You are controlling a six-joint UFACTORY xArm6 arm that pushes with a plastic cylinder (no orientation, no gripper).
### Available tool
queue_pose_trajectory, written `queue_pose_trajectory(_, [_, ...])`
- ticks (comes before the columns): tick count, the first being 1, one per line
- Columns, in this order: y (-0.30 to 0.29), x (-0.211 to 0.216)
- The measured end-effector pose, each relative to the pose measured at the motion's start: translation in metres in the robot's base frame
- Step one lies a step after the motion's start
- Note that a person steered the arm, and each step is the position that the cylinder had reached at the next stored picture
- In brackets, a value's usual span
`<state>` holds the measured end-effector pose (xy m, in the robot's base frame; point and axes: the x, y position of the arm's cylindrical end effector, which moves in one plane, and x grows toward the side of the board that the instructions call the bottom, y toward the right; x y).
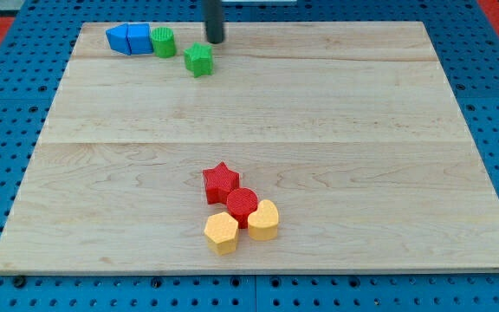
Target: Place the green star to the bottom of the green circle
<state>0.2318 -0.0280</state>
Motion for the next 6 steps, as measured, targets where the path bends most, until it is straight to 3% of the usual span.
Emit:
queue_pose_trajectory(1, [0.044,0.03])
queue_pose_trajectory(2, [-0.011,0.069])
queue_pose_trajectory(3, [-0.081,0.044])
queue_pose_trajectory(6, [-0.045,0.045])
